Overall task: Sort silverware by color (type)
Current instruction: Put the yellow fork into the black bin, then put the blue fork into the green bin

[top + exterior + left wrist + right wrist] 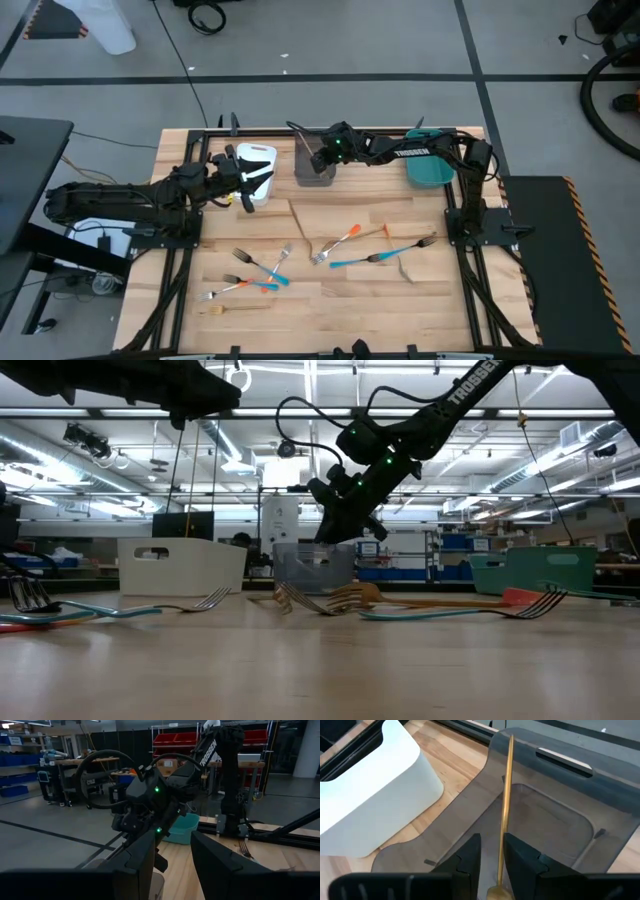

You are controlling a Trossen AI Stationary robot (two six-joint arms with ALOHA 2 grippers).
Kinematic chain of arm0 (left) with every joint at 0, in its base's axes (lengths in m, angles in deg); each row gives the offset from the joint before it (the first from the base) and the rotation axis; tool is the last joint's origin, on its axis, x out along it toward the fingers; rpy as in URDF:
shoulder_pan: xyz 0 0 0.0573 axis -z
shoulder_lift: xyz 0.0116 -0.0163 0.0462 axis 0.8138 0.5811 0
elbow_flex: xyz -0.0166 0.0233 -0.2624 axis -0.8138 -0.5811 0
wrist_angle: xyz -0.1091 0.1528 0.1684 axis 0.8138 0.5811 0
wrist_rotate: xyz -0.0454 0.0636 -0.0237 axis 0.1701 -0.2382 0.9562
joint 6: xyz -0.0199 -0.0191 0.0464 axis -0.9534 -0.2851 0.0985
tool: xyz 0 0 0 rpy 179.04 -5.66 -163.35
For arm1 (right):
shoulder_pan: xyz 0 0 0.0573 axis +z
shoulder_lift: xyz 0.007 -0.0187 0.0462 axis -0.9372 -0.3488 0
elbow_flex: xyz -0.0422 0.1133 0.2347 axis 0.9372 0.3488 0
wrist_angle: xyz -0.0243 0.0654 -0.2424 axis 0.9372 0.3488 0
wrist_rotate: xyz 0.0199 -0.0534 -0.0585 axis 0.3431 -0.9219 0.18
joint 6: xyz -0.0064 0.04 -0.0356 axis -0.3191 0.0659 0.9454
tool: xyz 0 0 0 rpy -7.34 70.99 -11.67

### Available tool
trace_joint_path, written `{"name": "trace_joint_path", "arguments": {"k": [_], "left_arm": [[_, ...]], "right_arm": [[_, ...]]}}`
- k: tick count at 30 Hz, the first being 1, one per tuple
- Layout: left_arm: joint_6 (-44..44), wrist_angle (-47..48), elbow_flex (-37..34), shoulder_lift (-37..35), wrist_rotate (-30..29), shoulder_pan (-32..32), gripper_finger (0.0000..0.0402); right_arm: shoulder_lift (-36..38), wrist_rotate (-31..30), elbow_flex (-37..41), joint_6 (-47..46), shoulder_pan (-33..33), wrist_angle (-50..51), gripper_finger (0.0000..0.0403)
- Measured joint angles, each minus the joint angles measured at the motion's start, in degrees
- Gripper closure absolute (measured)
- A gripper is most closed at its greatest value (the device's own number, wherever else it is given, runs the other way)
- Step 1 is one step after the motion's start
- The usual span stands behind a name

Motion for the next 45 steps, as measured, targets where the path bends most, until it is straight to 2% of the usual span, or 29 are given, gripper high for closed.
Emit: {"name": "trace_joint_path", "arguments": {"k": [10,15,22,27,31,39,45], "left_arm": [[1.1,0.6,0.0,0.0,0.0,0.0,0.0265],[1.1,1.3,0.0,0.0,0.0,0.0,0.0265],[1.3,1.4,0.0,0.0,0.0,0.0,0.0265],[1.1,1.3,0.0,0.0,-1.1,0.0,0.0265],[-0.4,1.0,0.0,0.0,-3.3,0.0,0.0265],[0.1,1.3,0.0,0.0,-3.1,0.1,0.0265],[1.7,1.2,0.0,0.1,-3.1,0.1,0.0265]], "right_arm": [[2.7,2.7,0.0,2.3,0.2,0.5,0.0293],[6.4,2.7,0.0,7.7,1.9,3.3,0.0294],[11.3,4.1,0.0,12.0,8.1,10.9,0.0293],[11.3,5.9,0.0,16.1,13.9,23.6,0.0291],[11.3,5.0,0.1,18.0,18.1,31.6,0.0282],[11.1,4.4,0.7,19.0,26.1,35.3,0.0250],[11.2,4.0,4.7,17.9,30.4,35.4,0.0258]]}}
